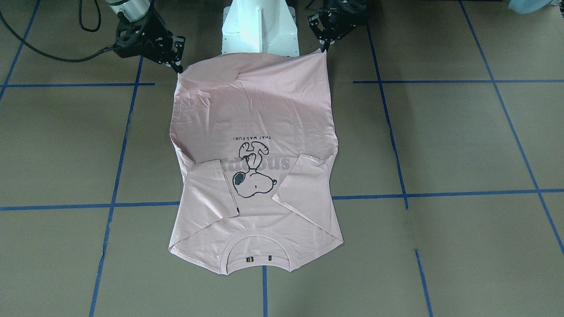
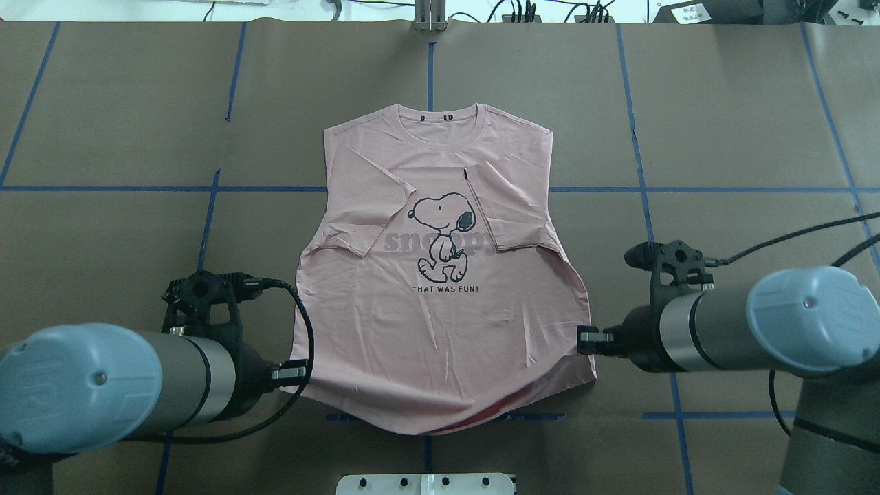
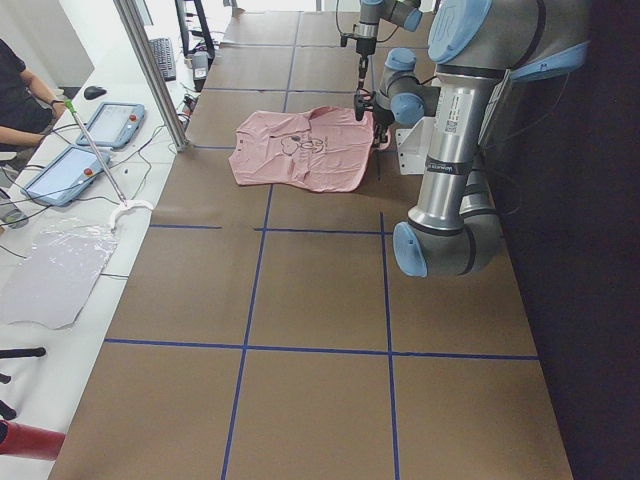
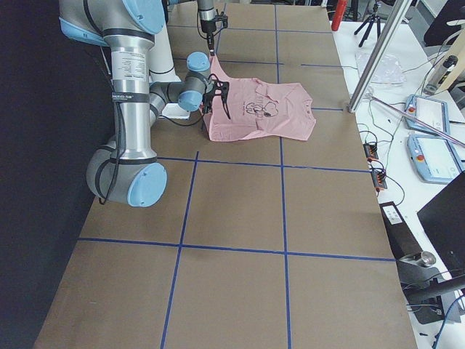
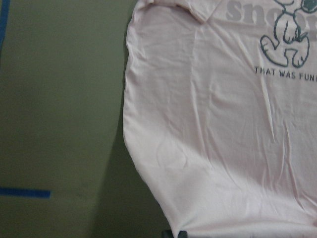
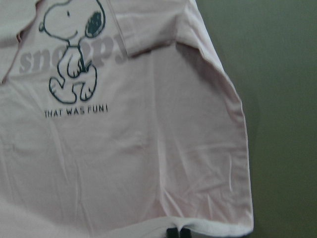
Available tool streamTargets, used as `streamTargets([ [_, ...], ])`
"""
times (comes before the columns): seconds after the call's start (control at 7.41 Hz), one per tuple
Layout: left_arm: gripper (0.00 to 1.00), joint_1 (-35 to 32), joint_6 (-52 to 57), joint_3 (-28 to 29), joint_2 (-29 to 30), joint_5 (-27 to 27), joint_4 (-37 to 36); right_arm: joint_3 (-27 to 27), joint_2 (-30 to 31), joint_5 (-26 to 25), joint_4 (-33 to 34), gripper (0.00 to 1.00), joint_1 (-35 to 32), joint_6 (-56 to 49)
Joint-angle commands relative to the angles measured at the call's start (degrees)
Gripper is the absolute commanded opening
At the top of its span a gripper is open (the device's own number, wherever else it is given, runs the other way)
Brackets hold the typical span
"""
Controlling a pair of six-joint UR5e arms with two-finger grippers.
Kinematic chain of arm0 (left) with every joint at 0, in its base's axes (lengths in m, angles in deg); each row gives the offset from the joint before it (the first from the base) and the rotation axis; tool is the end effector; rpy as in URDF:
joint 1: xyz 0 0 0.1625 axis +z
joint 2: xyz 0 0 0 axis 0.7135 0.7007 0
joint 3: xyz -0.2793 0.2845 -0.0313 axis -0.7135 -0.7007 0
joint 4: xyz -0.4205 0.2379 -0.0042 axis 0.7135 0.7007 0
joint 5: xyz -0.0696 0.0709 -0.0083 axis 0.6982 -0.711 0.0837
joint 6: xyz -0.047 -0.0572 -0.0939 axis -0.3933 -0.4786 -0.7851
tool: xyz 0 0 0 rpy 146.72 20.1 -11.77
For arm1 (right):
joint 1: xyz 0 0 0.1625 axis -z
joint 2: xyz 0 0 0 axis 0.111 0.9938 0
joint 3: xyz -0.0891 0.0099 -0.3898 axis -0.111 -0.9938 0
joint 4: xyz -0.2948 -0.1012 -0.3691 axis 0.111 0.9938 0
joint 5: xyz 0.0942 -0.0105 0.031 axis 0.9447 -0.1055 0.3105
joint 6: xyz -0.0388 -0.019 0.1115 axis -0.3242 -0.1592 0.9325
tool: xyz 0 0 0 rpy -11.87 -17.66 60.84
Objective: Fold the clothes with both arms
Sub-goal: 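Lift the hem with both grippers and fold it toward the collar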
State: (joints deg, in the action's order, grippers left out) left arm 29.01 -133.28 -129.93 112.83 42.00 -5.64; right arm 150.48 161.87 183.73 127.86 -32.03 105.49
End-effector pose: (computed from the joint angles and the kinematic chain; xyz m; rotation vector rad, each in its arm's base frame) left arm 0.4414 -0.2611 0.1251 0.1090 0.9096 -0.1508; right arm -0.4384 -0.3244 0.2291 0.0951 -1.0433 0.0992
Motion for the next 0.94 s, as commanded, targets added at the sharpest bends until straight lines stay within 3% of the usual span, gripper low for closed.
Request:
streamTargets([
  [0.0,0.0,-5.8,3.8,4.5,2.0,-0.3,3.7,-7.1,-6.8,0.1,-0.2,0.0,-9.5,-13.4],
  [0.27,0.0,-13.1,6.5,13.0,4.7,-0.1,11.4,-14.2,-11.1,0.4,-0.3,0.0,-14.7,-18.6],
  [0.54,0.0,-19.4,9.9,19.1,6.8,0.1,14.3,-22.9,-17.1,0.6,-0.3,0.0,-17.2,-18.9],
  [0.81,0.0,-22.7,10.0,31.4,10.2,0.2,23.7,-30.2,-21.5,0.9,-0.4,0.0,-19.1,-18.9],
])
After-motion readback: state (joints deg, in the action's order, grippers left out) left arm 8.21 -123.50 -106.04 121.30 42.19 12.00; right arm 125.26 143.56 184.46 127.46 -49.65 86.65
